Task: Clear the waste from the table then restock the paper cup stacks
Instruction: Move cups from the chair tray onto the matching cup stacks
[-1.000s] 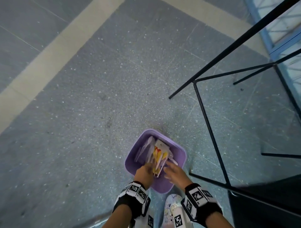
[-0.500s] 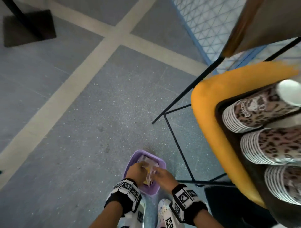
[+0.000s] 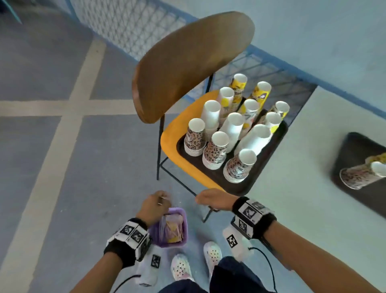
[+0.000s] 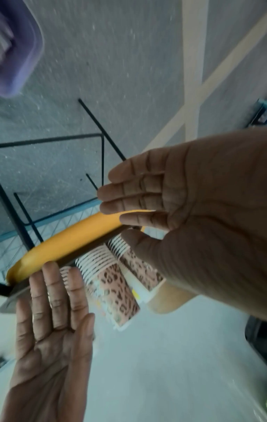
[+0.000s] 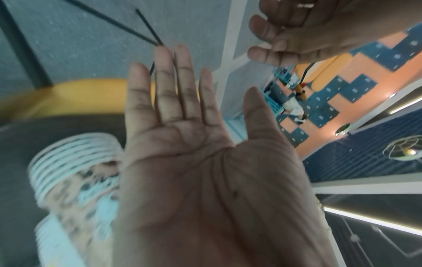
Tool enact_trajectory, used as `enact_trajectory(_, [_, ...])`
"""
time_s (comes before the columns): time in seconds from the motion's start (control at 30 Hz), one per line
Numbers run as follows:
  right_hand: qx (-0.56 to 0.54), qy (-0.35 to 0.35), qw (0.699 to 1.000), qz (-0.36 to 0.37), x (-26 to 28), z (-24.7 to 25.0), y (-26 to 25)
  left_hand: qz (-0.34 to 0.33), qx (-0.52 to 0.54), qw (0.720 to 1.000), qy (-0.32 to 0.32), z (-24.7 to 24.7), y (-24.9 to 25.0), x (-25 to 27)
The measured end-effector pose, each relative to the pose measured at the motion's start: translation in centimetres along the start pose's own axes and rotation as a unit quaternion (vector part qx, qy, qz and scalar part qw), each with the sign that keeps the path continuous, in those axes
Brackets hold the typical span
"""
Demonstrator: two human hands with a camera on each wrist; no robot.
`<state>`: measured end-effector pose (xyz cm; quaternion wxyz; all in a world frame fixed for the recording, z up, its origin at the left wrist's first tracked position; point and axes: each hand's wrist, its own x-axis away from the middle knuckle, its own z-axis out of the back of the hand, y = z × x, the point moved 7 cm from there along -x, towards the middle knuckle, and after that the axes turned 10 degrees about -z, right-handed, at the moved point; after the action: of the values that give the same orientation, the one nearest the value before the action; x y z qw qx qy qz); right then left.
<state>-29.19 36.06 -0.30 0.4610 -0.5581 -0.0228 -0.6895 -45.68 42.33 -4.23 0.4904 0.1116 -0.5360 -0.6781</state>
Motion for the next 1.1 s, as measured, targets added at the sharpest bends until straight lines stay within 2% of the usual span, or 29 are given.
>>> enact_trajectory(0.23, [-0.045, 0.012, 0.99, -0.132, 4.5, 6.8, 7.6, -0.035, 0.03, 0.998, -0.04, -4.6, 7.7, -1.2])
enact_trajectory(0.3, [-0.066, 0.042, 0.986, -0.148, 5.4, 9.6, 10.0, -0.042, 0.036, 0.998, -0.036, -6.2, 9.2, -1.9])
enact_trajectory(0.37, [-0.081, 0.133, 0.977, -0.144, 6.0, 13.0, 12.4, -0.039, 0.059, 0.997, -0.017, -7.8, 10.4, -2.5])
enact_trajectory(0.47, [-0.176, 0.307, 0.928, -0.119, 6.4, 17.6, 15.4, -0.017, 0.085, 0.996, 0.024, -10.7, 11.7, -3.2])
enact_trajectory(0.5, [-0.2, 0.33, 0.916, -0.109, 6.1, 18.5, 15.9, -0.002, 0.094, 0.995, 0.04, -11.6, 11.8, -3.5])
enact_trajectory(0.63, [-0.229, 0.288, 0.929, -0.041, 4.3, 19.4, 15.2, 0.063, 0.138, 0.983, 0.108, -15.1, 11.9, -4.2])
enact_trajectory(0.8, [-0.248, 0.275, 0.928, 0.029, 2.2, 19.8, 14.2, 0.08, 0.163, 0.964, 0.194, -18.0, 11.9, -4.9])
enact_trajectory(1.1, [-0.299, 0.291, 0.909, -0.02, -1.8, 19.8, 14.9, 0.065, 0.205, 0.925, 0.312, -20.0, 12.5, -7.1])
